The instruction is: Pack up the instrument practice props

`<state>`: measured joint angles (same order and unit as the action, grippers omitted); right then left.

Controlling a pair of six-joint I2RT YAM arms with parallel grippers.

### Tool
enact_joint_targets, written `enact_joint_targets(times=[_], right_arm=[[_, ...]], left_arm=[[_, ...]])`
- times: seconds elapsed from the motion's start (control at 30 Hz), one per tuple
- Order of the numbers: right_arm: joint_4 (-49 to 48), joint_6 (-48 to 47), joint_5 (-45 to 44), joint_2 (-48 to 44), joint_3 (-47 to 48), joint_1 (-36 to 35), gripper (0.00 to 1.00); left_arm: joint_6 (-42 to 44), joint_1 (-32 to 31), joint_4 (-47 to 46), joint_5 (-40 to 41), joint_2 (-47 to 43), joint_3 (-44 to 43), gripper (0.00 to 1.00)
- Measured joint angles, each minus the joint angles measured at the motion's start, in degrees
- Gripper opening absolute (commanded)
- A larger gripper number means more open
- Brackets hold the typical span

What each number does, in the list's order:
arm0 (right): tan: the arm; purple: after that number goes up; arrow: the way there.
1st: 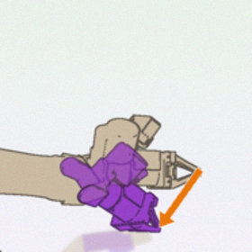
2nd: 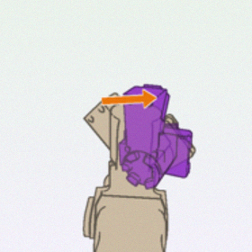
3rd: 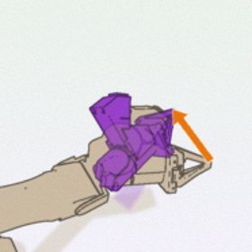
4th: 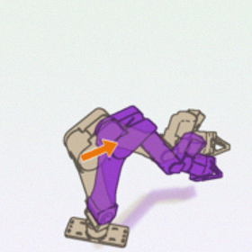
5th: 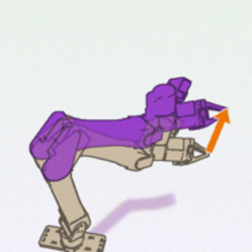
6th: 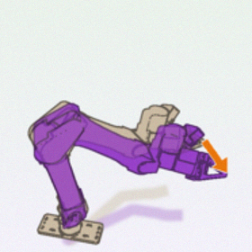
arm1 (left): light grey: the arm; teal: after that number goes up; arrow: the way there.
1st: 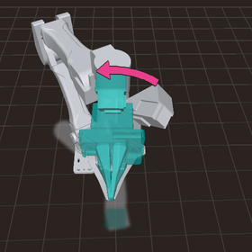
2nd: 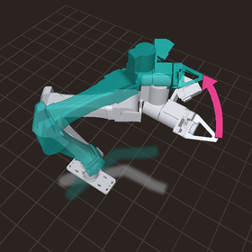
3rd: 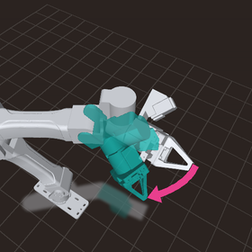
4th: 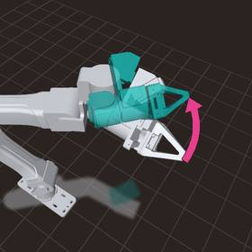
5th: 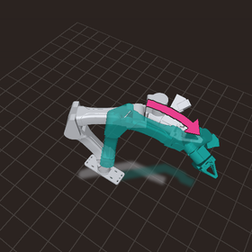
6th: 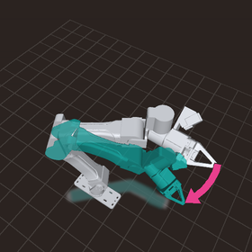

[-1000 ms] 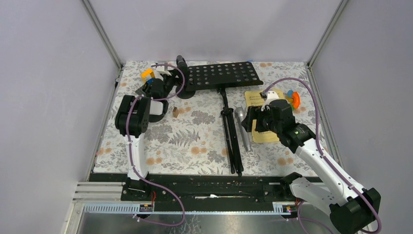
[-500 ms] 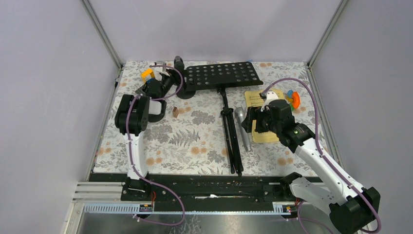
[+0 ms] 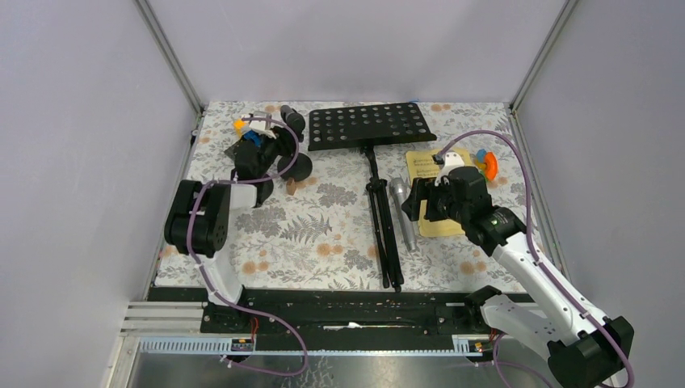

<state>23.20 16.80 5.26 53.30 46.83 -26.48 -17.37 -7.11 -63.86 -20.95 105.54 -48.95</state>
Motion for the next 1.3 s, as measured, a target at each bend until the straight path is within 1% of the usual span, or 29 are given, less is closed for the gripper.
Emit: enact_joint_targets(times=[0.07,0.13,0.3,0.5,0.6,0.73,0.9,1.07,1.17,1.3], right_arm=[[0.3,0.0,0.0,-0.4,0.0,0.0,0.84],[0.6,0.0,0.0,-0.9,0.0,0.0,0.84],[1.5,0.0,0.0,-1.9,0.0,0.0,0.84],[1.8,0.4,0.0,-3.0,0.0,0.0,0.84],[1.8,0.7,0.0,-3.1,0.0,0.0,0.84],[1.8,1.0,0.0,-3.1,0.0,0.0,0.84],[1.9,1.1,0.0,-3.3,0.0,0.0,0.84],[2.3,1.3,-0.2,-4.5,0.0,0.0,0.84],[2.5,1.2,-0.3,-5.2,0.0,0.0,0.84],[2.9,1.2,-0.3,-6.2,0.0,0.0,0.85]], left_arm=[[0.7,-0.5,0.4,0.4,-2.6,2.1,0.00],[1.2,-1.6,0.3,0.5,-4.8,4.3,0.00],[1.7,-4.7,0.5,0.4,-5.9,6.2,0.00],[3.1,-5.7,3.8,0.3,-7.5,5.5,0.00],[3.7,-5.7,6.4,0.5,-9.6,4.5,0.00],[3.9,-7.0,7.6,1.2,-12.7,3.8,0.00],[3.8,-11.3,8.1,1.3,-13.3,2.9,0.00],[3.8,-17.1,10.0,2.6,-14.1,2.9,0.00],[3.6,-20.6,12.6,5.8,-17.2,4.1,0.00],[3.4,-26.4,14.8,14.3,-25.8,9.4,0.00]])
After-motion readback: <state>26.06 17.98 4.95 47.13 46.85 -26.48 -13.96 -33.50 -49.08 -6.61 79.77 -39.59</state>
